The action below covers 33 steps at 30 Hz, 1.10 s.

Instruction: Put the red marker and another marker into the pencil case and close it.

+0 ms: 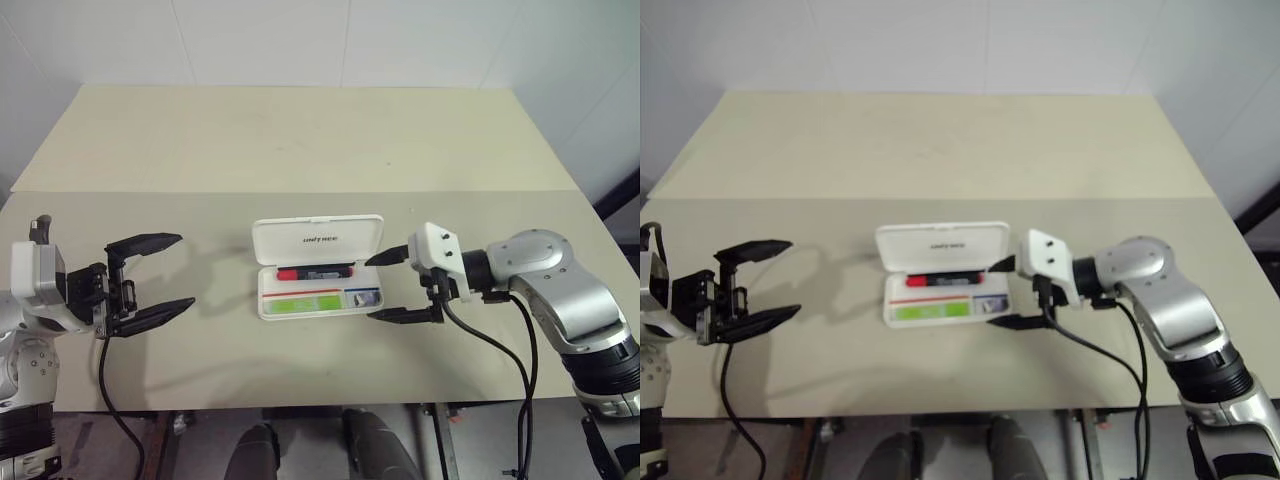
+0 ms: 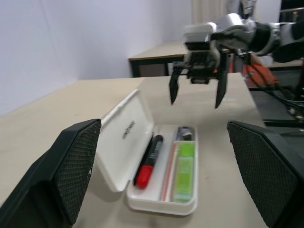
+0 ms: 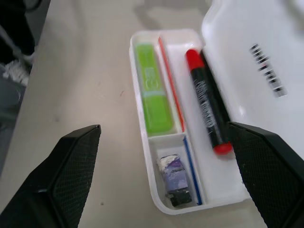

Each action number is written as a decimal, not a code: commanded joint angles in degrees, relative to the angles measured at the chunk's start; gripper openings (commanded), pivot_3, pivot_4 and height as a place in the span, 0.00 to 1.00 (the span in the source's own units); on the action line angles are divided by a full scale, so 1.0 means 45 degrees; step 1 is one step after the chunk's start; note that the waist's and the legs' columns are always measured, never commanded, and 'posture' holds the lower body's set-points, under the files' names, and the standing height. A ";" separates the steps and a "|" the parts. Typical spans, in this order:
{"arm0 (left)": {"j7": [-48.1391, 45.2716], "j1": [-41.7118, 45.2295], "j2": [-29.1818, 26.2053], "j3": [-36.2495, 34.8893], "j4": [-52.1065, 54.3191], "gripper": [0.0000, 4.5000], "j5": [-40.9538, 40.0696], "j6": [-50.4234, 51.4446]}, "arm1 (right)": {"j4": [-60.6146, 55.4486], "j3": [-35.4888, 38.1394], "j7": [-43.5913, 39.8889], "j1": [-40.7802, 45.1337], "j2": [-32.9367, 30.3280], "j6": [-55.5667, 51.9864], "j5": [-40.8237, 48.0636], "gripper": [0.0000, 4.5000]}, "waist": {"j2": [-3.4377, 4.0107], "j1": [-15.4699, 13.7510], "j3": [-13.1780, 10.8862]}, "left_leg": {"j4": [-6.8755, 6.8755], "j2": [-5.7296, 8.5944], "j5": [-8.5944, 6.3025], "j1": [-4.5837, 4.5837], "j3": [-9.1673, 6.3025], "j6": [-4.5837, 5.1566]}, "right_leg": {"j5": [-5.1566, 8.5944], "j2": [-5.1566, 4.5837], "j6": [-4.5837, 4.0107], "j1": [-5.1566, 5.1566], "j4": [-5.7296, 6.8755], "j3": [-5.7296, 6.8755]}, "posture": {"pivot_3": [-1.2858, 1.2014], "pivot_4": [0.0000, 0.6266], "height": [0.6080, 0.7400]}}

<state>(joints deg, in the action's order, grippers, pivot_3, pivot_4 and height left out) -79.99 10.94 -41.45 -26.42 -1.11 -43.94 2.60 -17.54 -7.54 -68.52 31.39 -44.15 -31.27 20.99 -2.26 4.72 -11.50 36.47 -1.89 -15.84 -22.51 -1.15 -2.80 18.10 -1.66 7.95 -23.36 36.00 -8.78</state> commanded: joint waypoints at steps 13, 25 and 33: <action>0.1674 0.2631 0.0110 0.0452 -0.2739 1.00 0.1676 -0.1027 | -0.1687 0.4038 0.3554 -0.1637 0.0430 -0.1190 0.2209 0.99 | -0.0005 -0.0038 0.0004 | 0.0023 0.0004 0.0002 -0.0003 0.0001 0.0003 | -0.0004 0.0017 0.0007 0.0002 0.0018 -0.0002 | 0.52 0.24 1.00; 0.2488 0.5929 -0.0035 0.1679 -0.7179 1.00 0.4020 -0.2346 | -0.1149 0.4765 0.4082 -0.2531 0.0445 0.0240 0.2105 0.99 | -0.0006 -0.0062 0.0003 | 0.0162 0.0024 0.0005 -0.0061 -0.0003 0.0010 | -0.0027 0.0021 0.0050 -0.0010 0.0088 -0.0007 | 0.52 0.24 1.00; 0.1403 0.8498 0.0190 0.2591 -1.0966 0.58 0.4800 -0.2170 | -0.1077 0.4802 0.4060 -0.2343 0.0597 0.0867 0.2502 1.00 | -0.0006 -0.0071 0.0004 | 0.0166 0.0028 0.0014 -0.0064 -0.0005 0.0023 | -0.0027 0.0036 0.0050 -0.0023 0.0116 -0.0006 | 0.52 0.24 1.00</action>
<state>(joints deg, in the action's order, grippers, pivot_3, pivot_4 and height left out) -72.00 47.09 -40.37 -14.71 -48.80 -22.76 -6.67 -21.81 11.81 -50.45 19.90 -41.81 -28.94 30.84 -2.29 4.40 -11.48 37.22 -1.77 -15.78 -22.86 -1.18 -2.70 17.98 -1.49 8.18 -23.51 36.52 -8.79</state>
